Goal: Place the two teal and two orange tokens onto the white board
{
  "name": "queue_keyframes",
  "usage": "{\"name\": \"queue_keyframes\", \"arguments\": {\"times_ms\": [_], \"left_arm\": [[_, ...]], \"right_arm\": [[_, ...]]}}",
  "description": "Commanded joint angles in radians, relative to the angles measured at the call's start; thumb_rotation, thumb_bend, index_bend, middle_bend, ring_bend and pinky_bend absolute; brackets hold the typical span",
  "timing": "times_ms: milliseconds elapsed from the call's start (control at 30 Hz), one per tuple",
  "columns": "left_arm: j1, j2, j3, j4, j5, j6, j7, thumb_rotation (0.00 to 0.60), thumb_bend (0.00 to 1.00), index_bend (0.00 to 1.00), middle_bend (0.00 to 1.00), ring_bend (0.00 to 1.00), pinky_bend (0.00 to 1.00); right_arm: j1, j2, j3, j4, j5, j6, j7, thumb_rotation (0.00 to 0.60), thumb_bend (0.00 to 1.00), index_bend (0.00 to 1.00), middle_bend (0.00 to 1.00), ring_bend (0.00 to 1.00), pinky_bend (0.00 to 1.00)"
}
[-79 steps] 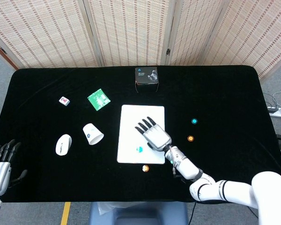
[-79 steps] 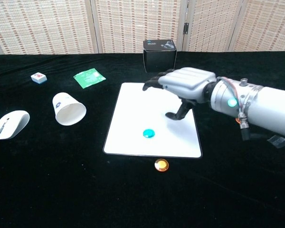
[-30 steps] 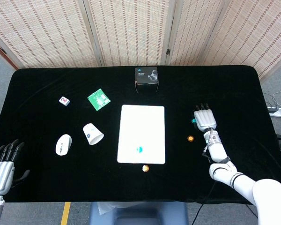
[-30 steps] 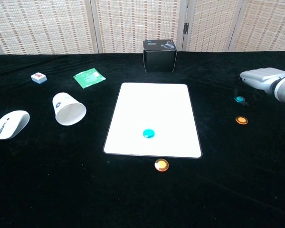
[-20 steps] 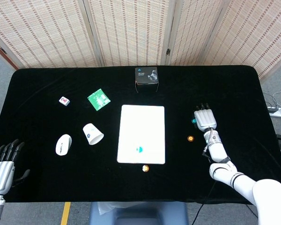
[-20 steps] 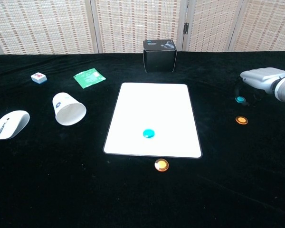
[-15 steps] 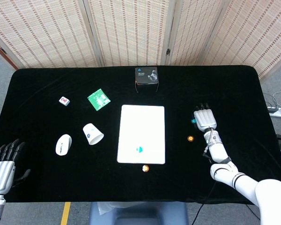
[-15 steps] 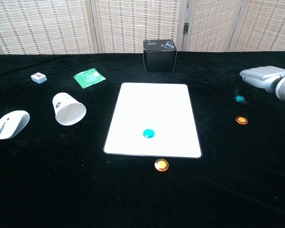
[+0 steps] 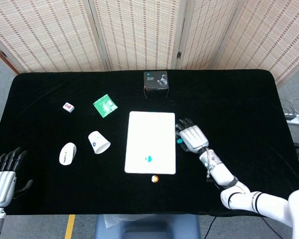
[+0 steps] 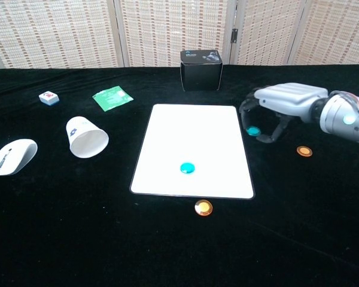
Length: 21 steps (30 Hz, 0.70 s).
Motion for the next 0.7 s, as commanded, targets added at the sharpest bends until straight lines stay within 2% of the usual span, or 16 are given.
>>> {"name": "queue_keyframes", "arguments": {"times_ms": [33,300,700], "left_arm": [[0.002,0.001,0.002,-0.001,0.002,0.003,0.000,0.600,0.33,0.06,0.00,0.03,0.00],[0.011,0.000,0.005,0.011,-0.002,0.007,-0.013,0.600,0.33,0.06,0.00,0.03,0.00],[0.015,-0.007,0.006,0.029,-0.004,0.008,-0.028,0.600,0.33,0.06,0.00,0.03,0.00]], "right_arm": [[0.029,-0.010,-0.019,-0.067,-0.033,-0.002,-0.043,0.600,0.44,0.50,0.21,0.01,0.00],[0.073,-0.071,-0.030,-0.079,-0.010,-0.025,-0.122,0.600,0.44,0.50,0.20,0.01,0.00],[0.086,-0.094,-0.060,-0.083,0.005,-0.020,-0.175,0.600,0.44,0.49,0.18,0.01,0.00]]}}
